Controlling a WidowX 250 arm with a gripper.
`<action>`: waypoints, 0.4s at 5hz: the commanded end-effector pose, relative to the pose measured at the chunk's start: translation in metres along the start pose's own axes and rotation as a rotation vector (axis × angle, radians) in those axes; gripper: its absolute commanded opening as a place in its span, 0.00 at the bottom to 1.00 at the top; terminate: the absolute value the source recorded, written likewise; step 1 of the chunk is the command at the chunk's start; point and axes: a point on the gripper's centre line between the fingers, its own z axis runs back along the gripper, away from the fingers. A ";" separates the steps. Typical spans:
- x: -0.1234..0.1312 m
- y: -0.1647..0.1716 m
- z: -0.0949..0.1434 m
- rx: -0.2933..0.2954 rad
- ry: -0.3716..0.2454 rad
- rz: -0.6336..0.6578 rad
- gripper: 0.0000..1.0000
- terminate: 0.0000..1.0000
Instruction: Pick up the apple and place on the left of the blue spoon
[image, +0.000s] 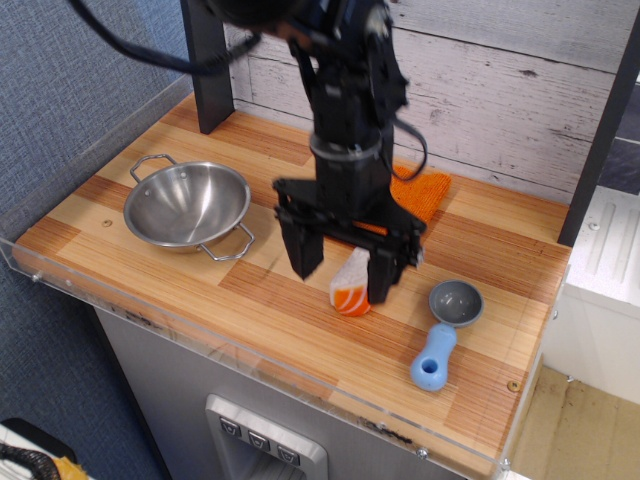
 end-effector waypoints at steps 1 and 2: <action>0.008 0.033 0.059 -0.004 -0.150 0.079 1.00 0.00; 0.017 0.063 0.075 0.003 -0.176 0.130 1.00 0.00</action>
